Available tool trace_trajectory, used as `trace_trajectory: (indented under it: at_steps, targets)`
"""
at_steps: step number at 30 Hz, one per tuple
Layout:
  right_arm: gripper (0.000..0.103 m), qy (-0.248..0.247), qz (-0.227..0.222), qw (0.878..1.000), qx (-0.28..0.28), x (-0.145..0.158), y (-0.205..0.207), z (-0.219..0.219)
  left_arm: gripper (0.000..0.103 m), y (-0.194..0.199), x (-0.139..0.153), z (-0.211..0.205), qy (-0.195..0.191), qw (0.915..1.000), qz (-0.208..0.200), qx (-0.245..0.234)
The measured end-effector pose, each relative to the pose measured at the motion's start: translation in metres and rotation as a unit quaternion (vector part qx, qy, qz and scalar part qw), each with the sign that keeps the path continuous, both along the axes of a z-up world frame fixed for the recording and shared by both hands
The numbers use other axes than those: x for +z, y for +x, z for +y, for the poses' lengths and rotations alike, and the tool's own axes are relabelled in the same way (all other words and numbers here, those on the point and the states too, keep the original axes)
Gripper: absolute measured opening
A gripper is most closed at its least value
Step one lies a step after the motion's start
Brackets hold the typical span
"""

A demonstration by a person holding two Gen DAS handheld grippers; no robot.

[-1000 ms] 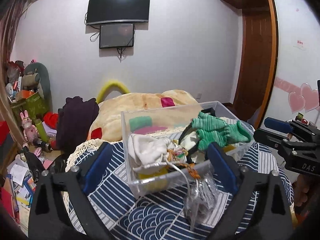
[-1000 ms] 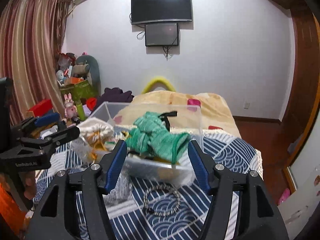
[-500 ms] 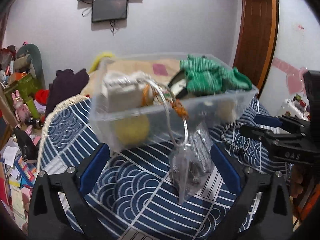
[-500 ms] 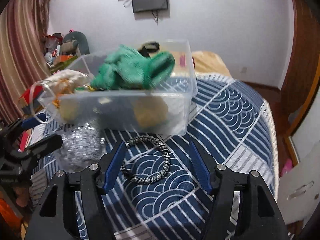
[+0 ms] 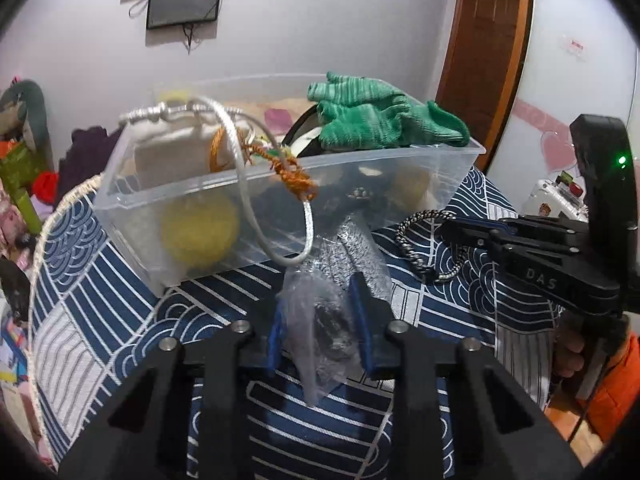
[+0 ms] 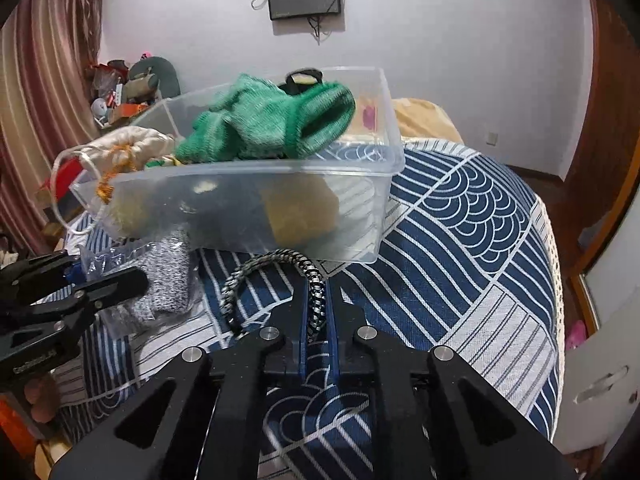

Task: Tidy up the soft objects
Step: 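Grasp the clear plastic bag with the left tool while the right tool grasps the black beaded bracelet, then place the plastic bag into the box with the left tool while the right tool places the bracelet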

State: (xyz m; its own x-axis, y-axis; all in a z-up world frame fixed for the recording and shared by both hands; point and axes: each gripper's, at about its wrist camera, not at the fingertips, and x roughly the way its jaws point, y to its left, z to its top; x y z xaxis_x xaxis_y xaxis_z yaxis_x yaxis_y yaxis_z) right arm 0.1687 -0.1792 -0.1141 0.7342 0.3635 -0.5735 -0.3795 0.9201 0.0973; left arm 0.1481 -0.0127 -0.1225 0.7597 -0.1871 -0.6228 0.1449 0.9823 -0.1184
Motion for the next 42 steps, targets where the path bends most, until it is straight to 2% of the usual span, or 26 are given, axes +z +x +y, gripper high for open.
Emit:
trace_trajectory:
  at_steps: [7, 11, 22, 25, 29, 33, 39, 42]
  targets:
    - [0.006, 0.014, -0.025, 1.0, 0.009, 0.01, -0.021, -0.007, 0.014, -0.021, 0.013, 0.005, 0.005, 0.9996, -0.025, 0.008]
    - [0.006, 0.024, -0.042, 0.999, 0.016, 0.018, -0.036, -0.015, 0.013, -0.037, 0.027, 0.014, -0.005, 0.999, -0.043, 0.015]
    - [0.006, 0.031, -0.099, 0.994, 0.035, 0.05, -0.051, -0.002, 0.013, -0.063, 0.063, 0.01, 0.006, 0.9937, -0.109, 0.022]
    - [0.006, 0.03, -0.12, 0.992, 0.038, 0.062, -0.05, 0.004, 0.013, -0.059, 0.076, 0.013, 0.01, 0.9913, -0.128, 0.03]
    - [0.006, 0.026, -0.142, 0.989, 0.04, 0.073, -0.041, 0.016, 0.013, -0.044, 0.086, 0.021, -0.006, 0.9896, -0.134, 0.05]
    - [0.006, 0.023, -0.144, 0.988, 0.045, 0.077, -0.025, 0.029, 0.013, -0.025, 0.089, 0.029, -0.008, 0.9881, -0.136, 0.07]
    - [0.006, 0.014, -0.126, 0.991, 0.036, 0.067, 0.007, 0.044, 0.013, 0.011, 0.077, 0.037, -0.013, 0.9913, -0.107, 0.076]
    - [0.006, 0.006, -0.093, 0.995, 0.03, 0.052, 0.02, 0.048, 0.016, 0.026, 0.064, 0.038, -0.006, 0.9929, -0.091, 0.076]
